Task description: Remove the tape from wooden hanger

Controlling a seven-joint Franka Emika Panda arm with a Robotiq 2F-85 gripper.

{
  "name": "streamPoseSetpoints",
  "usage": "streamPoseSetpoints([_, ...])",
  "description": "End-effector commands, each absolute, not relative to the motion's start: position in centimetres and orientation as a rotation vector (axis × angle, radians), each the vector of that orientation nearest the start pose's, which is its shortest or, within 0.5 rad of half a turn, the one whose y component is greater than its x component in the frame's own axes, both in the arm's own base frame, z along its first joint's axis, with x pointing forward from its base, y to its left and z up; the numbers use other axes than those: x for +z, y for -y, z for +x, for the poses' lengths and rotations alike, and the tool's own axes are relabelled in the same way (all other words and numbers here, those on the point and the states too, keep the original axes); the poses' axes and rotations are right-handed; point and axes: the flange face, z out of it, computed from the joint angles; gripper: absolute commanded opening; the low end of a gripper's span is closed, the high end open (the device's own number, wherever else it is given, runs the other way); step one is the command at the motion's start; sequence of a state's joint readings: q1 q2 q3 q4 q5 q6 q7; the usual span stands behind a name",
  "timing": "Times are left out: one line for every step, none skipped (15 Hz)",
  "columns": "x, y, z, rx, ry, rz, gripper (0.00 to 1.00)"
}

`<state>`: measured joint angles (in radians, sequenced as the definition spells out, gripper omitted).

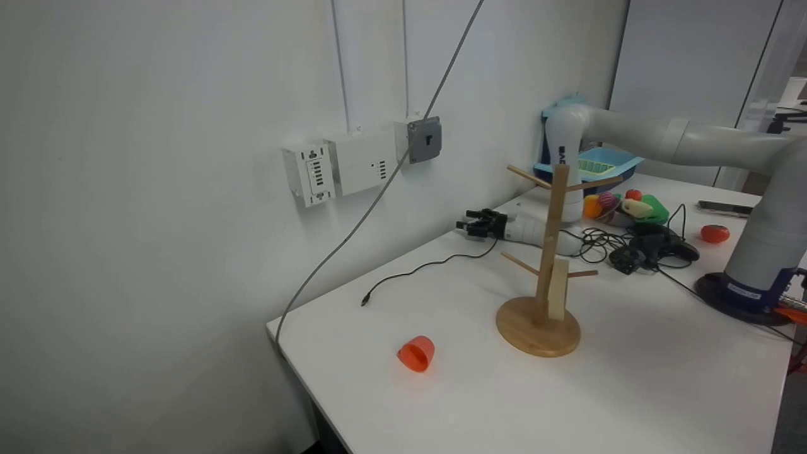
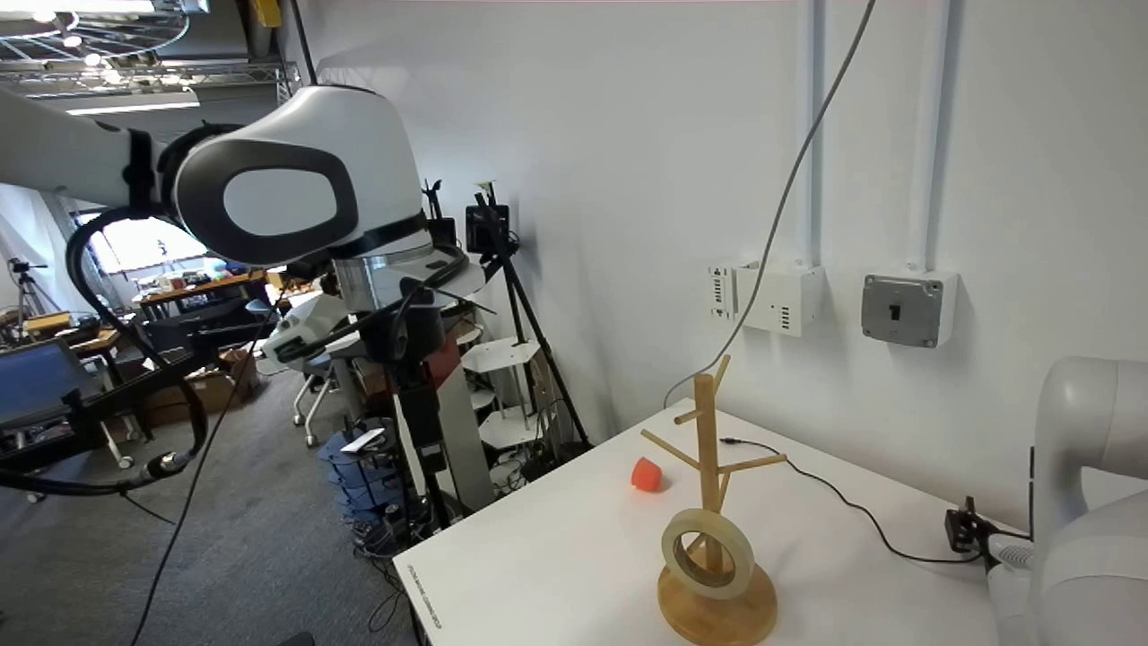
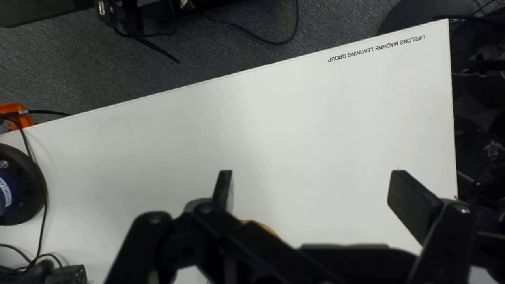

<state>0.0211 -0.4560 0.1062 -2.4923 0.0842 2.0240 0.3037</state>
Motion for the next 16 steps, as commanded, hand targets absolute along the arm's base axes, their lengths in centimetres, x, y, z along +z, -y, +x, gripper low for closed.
streamPoseSetpoints([44.57,-5.68,39.83,0.035,-0.348,-3.095,1.0])
streamPoseSetpoints([44.56,-5.66,39.83,0.035,-0.341,-3.098,1.0])
streamPoseSetpoints([44.56,-5.63,39.86,0.03,-0.337,-3.104,1.0])
streamPoseSetpoints([44.56,-5.61,39.88,0.026,-0.332,-3.108,1.0])
streamPoseSetpoints([44.57,-5.57,39.93,0.012,-0.333,-3.114,1.0])
streamPoseSetpoints([44.59,-5.56,39.96,0.004,-0.334,-3.117,1.0])
streamPoseSetpoints([44.6,-5.56,39.97,-0.001,-0.337,-3.117,1.0])
streamPoseSetpoints([44.62,-5.56,39.99,-0.012,-0.342,-3.119,1.0])
streamPoseSetpoints([44.63,-5.56,40.01,-0.017,-0.344,-3.12,1.0])
streamPoseSetpoints([44.66,-5.55,40.04,-0.027,-0.348,-3.123,1.0])
streamPoseSetpoints([44.7,-5.54,40.07,-0.035,-0.35,-3.128,1.0])
streamPoseSetpoints([44.74,-5.51,40.11,-0.044,-0.351,-3.134,1.0])
streamPoseSetpoints([44.77,-5.48,40.14,-0.052,-0.353,-3.141,1.0])
streamPoseSetpoints([44.77,-5.47,40.13,-0.052,-0.356,-3.145,1.0])
streamPoseSetpoints([44.76,-5.47,40.1,-0.042,-0.355,-3.148,1.0])
streamPoseSetpoints([44.75,-5.45,40.07,-0.038,-0.358,-3.152,1.0])
